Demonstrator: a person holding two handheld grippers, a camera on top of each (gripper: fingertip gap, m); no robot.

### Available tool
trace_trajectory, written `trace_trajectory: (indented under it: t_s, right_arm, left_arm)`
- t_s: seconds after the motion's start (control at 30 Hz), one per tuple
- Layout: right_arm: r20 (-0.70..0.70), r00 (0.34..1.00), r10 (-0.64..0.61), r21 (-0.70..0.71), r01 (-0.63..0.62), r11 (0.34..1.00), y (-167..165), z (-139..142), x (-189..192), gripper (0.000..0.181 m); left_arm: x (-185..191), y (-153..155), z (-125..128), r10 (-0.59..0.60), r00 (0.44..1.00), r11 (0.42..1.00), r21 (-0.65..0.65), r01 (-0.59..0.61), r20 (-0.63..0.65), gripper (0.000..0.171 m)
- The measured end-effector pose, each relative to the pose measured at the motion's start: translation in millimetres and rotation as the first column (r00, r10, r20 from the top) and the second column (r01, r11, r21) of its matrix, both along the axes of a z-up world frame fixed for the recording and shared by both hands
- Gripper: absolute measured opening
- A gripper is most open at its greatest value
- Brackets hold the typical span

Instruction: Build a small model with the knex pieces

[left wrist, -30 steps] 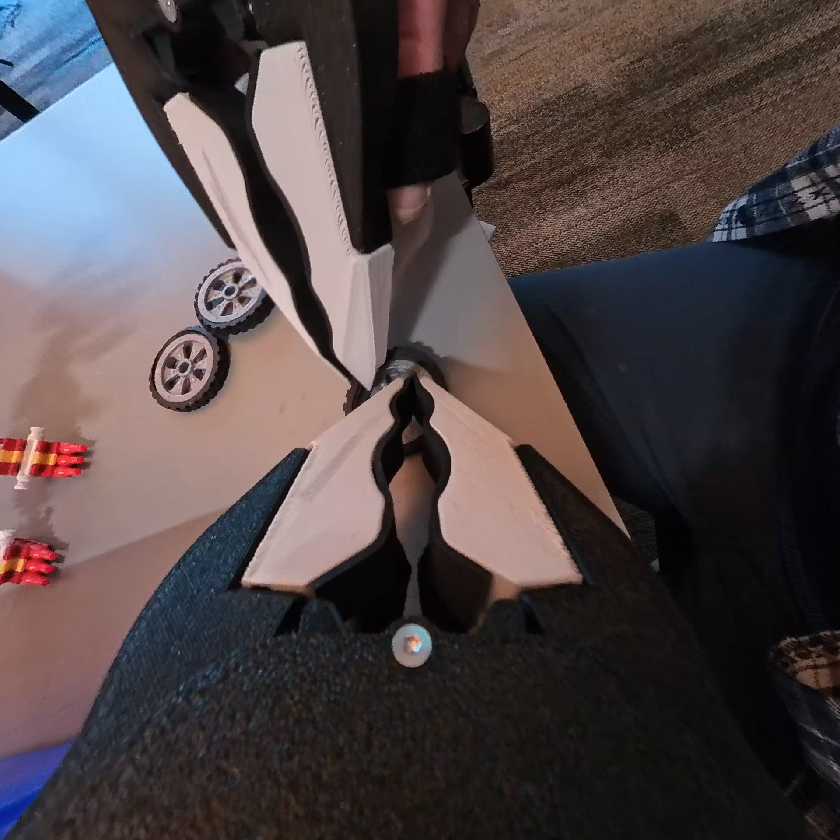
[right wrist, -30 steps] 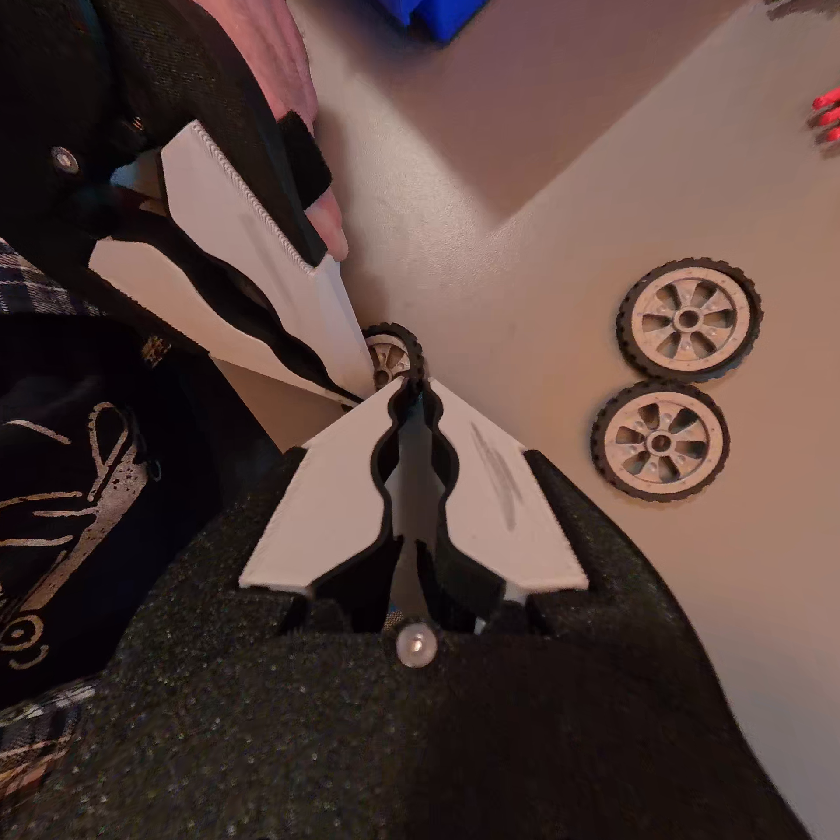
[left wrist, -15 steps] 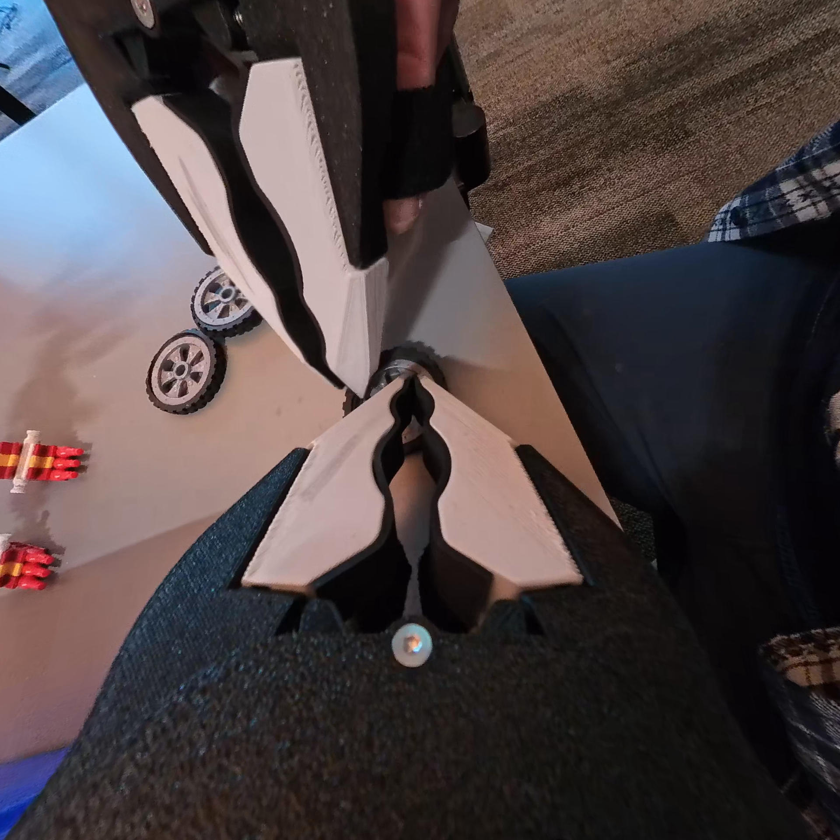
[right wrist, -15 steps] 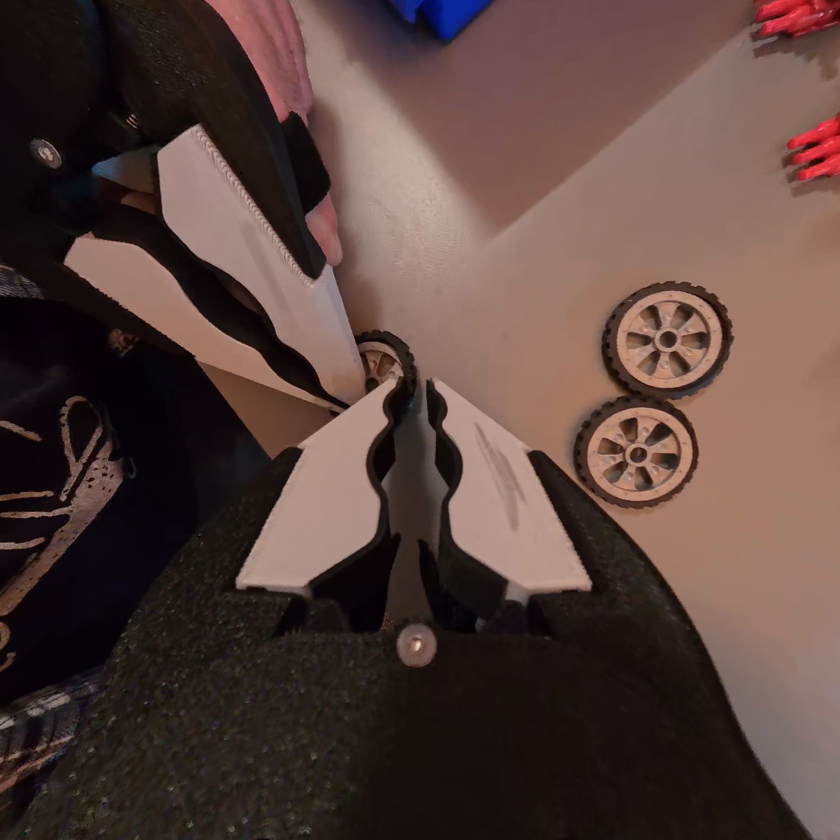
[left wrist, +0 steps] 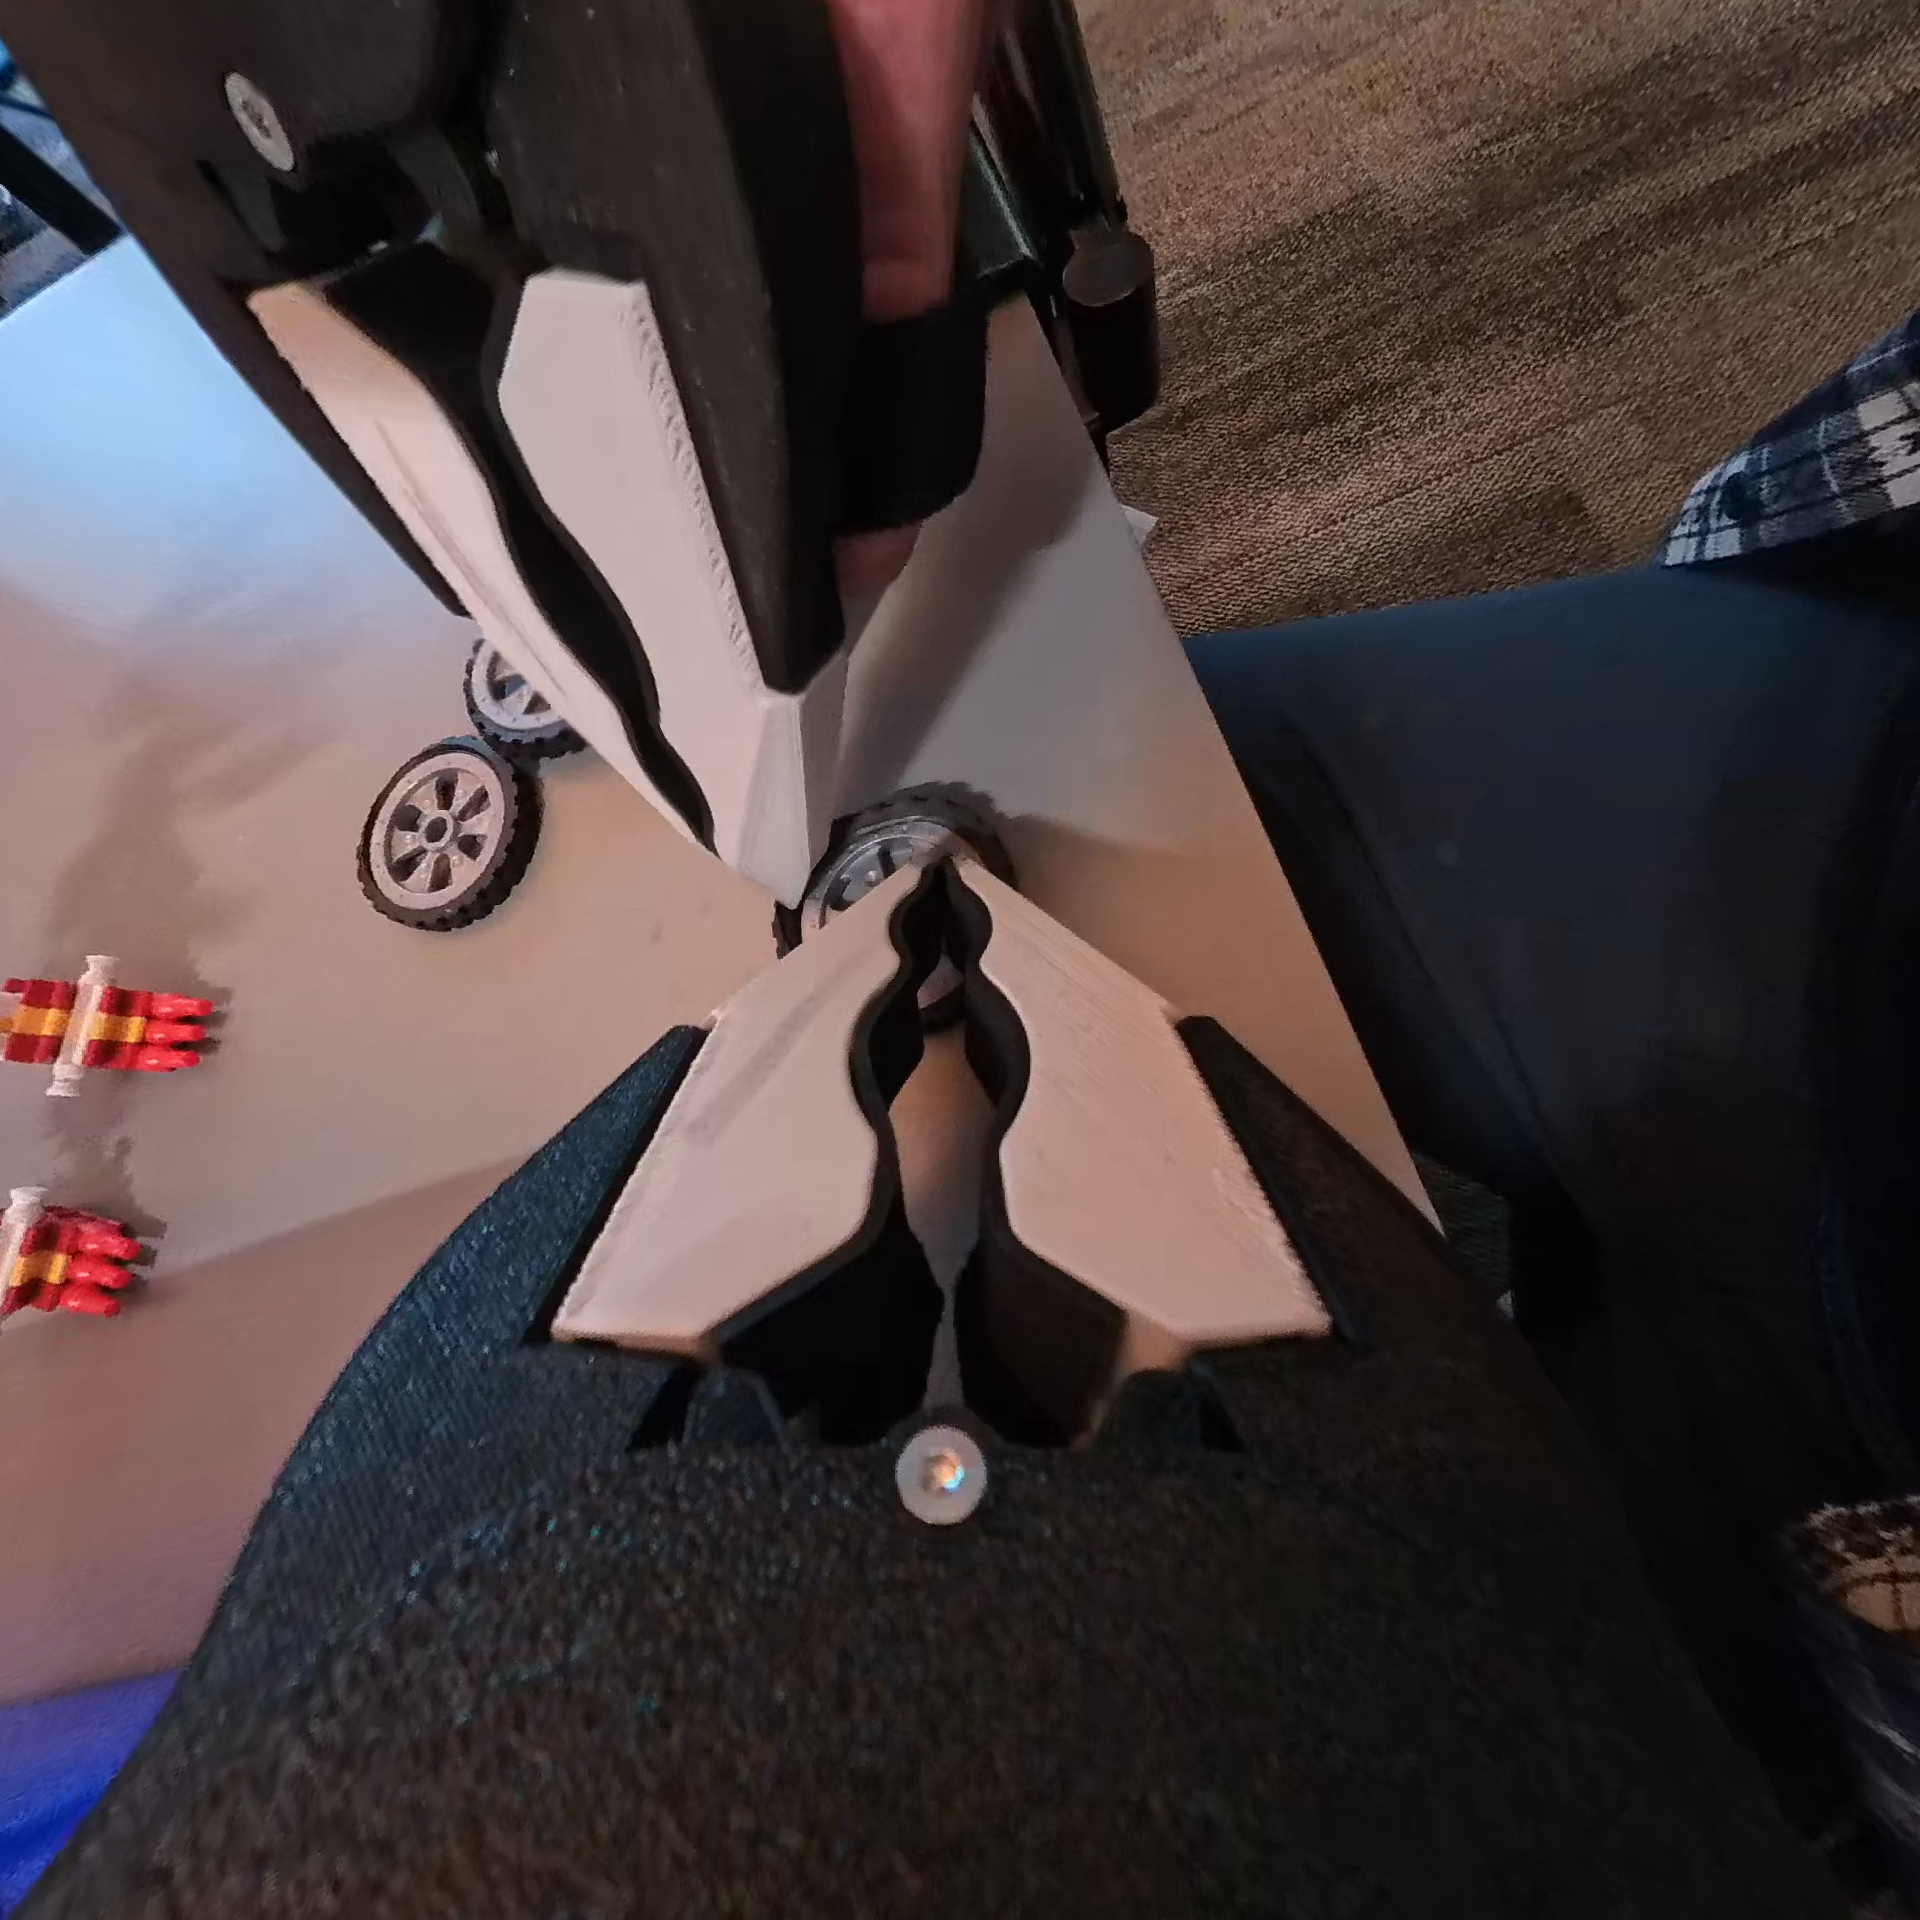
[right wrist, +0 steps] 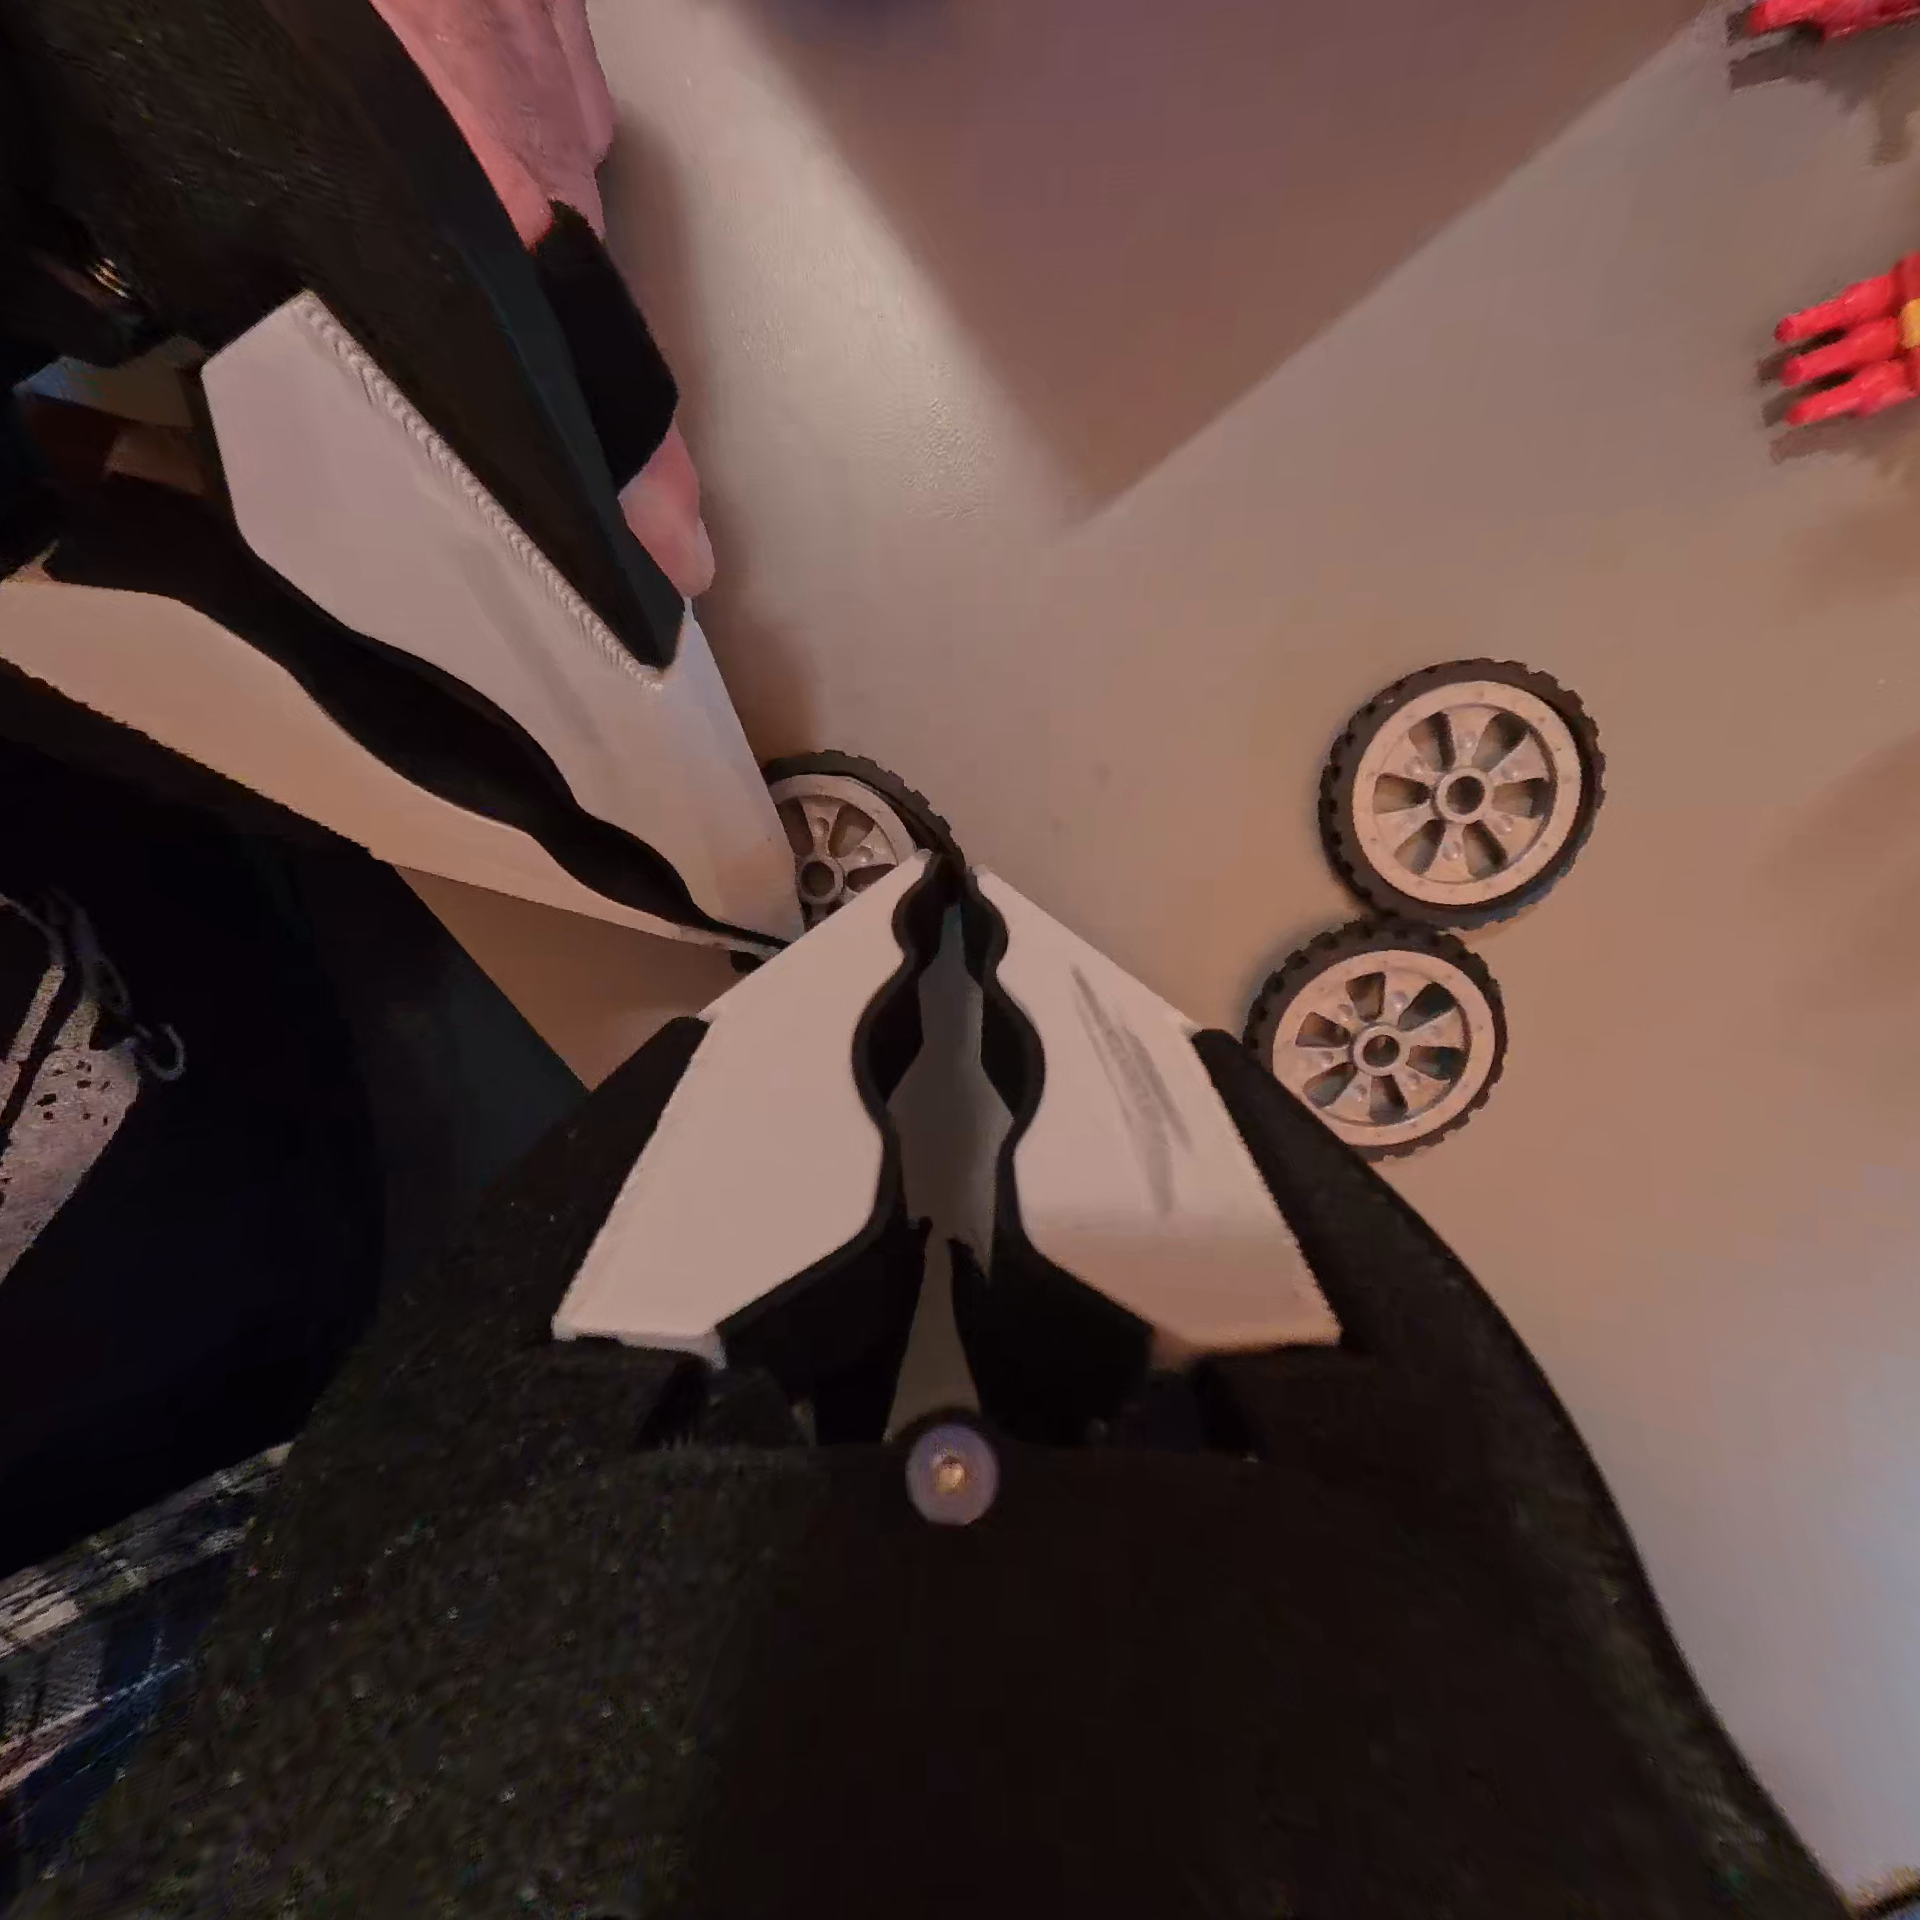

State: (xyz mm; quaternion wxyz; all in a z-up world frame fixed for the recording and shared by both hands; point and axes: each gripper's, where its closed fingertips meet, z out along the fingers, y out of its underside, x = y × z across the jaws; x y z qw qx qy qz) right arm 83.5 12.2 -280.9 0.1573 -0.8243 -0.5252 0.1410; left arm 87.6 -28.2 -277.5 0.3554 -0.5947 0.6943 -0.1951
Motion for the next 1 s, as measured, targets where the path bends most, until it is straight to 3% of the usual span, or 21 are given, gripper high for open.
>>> trace_trajectory:
  t_s: [0.17, 0.33, 0.47, 0.9, 1.0]
  right_arm:
    - [0.044, 0.998, 0.033, -0.038, -0.031, 0.999, -1.4, -0.6, -0.3, 0.002]
    - [0.032, 0.997, 0.067, 0.018, -0.067, 0.998, -1.1, -0.5, -0.5, 0.002]
    - [0.076, 0.996, 0.043, 0.059, -0.047, 0.997, -5.4, 3.2, 5.3, 0.003]
    - [0.024, 0.999, -0.024, -0.004, 0.024, 1.000, -16.4, 5.1, 11.5, 0.010]
    - [0.020, 0.999, -0.036, 0.044, 0.035, 0.998, -11.4, 12.7, 14.6, 0.012]
  left_arm:
    - [0.9, 0.3, -0.4, -0.002, 1.000, 1.000, 0.005, 0.002, -0.001, 0.000]
    - [1.2, 0.8, -0.6, -0.004, 1.000, 1.000, -0.001, 0.004, -0.002, 0.000]
    - [2.3, -2.2, -1.2, -0.023, 1.000, 1.000, 0.002, 0.023, -0.002, 0.000]
    - [3.2, -1.5, -2.0, -0.024, 1.000, 1.000, -0.007, 0.024, 0.000, 0.000]
    - [3.3, -1.2, -2.2, -0.023, 1.000, 1.000, -0.008, 0.023, 0.000, 0.000]
